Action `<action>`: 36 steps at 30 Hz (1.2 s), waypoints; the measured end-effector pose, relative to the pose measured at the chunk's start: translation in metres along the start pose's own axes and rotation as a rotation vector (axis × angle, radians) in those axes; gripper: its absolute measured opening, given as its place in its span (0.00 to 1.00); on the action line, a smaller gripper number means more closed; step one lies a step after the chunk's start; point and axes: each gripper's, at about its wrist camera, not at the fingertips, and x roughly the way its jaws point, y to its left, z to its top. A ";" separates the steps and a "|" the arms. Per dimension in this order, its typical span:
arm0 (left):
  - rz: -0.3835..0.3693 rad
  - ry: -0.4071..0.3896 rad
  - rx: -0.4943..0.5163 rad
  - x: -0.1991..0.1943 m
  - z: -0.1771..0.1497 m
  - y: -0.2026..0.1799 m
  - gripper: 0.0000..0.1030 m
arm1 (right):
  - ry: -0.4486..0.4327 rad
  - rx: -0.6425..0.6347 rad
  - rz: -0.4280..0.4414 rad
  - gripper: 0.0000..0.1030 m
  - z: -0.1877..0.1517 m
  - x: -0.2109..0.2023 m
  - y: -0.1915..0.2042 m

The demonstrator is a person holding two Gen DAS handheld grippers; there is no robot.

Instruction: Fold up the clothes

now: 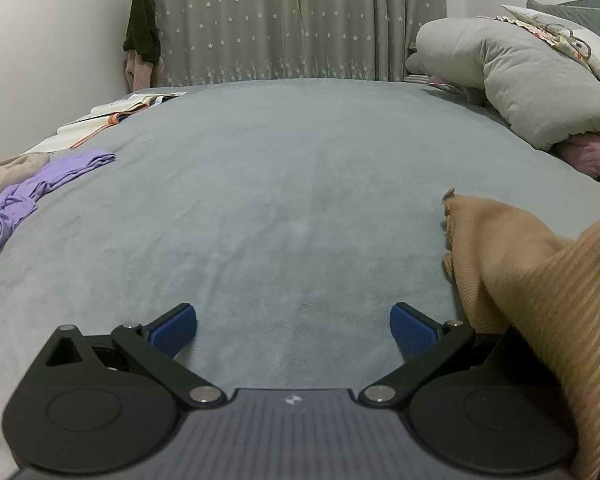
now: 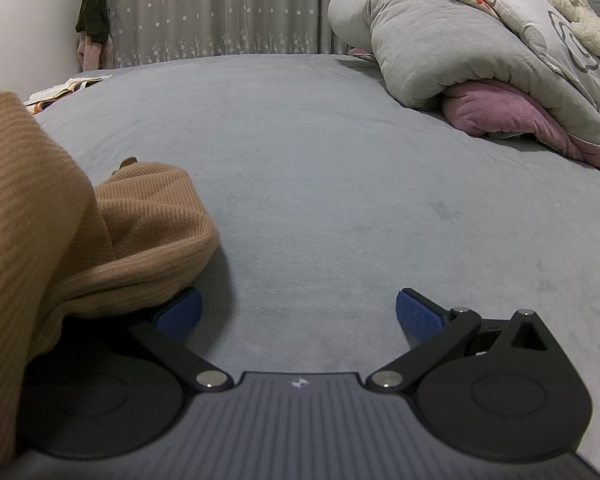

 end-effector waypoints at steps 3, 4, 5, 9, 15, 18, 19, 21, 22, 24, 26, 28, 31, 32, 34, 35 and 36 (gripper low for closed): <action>0.000 -0.001 0.000 0.000 0.000 0.000 1.00 | 0.000 0.002 0.002 1.00 0.000 0.000 0.000; 0.000 -0.001 0.000 0.000 0.000 0.000 1.00 | 0.000 0.003 0.002 1.00 0.000 0.000 0.000; 0.000 -0.001 0.000 0.000 0.000 0.000 1.00 | 0.000 0.004 0.003 1.00 0.000 0.000 0.000; 0.000 -0.002 0.000 0.001 0.000 0.000 1.00 | 0.000 0.002 0.001 1.00 0.000 0.000 0.001; 0.002 -0.002 0.001 -0.001 -0.001 -0.003 1.00 | 0.000 0.000 0.000 1.00 -0.002 0.000 0.004; -0.001 -0.002 -0.001 0.001 0.000 0.001 1.00 | 0.006 0.001 0.000 1.00 -0.002 0.000 0.004; -0.003 -0.001 -0.003 0.000 0.000 0.002 1.00 | 0.016 -0.001 -0.001 1.00 -0.002 0.001 0.002; -0.018 0.001 -0.004 -0.002 -0.001 0.005 1.00 | 0.027 0.000 0.005 1.00 -0.004 -0.005 0.000; -0.030 0.002 -0.006 -0.004 -0.001 0.007 1.00 | 0.027 0.005 0.008 1.00 -0.005 -0.006 -0.002; -0.049 0.013 -0.013 -0.008 -0.001 0.012 1.00 | 0.037 -0.002 0.020 1.00 -0.006 -0.009 -0.004; -0.054 0.033 -0.015 -0.011 0.000 0.016 1.00 | 0.051 -0.017 0.053 1.00 -0.006 -0.012 -0.010; -0.067 0.058 -0.017 -0.015 0.005 0.022 0.99 | 0.078 -0.086 0.122 1.00 -0.002 -0.014 -0.020; -0.107 0.011 -0.032 -0.048 0.021 0.050 0.99 | 0.040 -0.168 0.108 0.99 0.009 -0.029 -0.037; -0.119 -0.015 -0.042 -0.061 0.025 0.059 0.99 | -0.006 -0.171 0.081 0.99 0.013 -0.038 -0.044; -0.162 -0.065 -0.052 -0.084 0.029 0.075 0.99 | -0.099 -0.173 0.028 0.99 0.021 -0.057 -0.056; -0.202 -0.103 -0.056 -0.101 0.030 0.087 0.99 | -0.170 -0.148 0.048 1.00 0.026 -0.076 -0.067; -0.241 -0.121 -0.056 -0.113 0.030 0.095 1.00 | -0.250 -0.123 0.095 1.00 0.029 -0.097 -0.077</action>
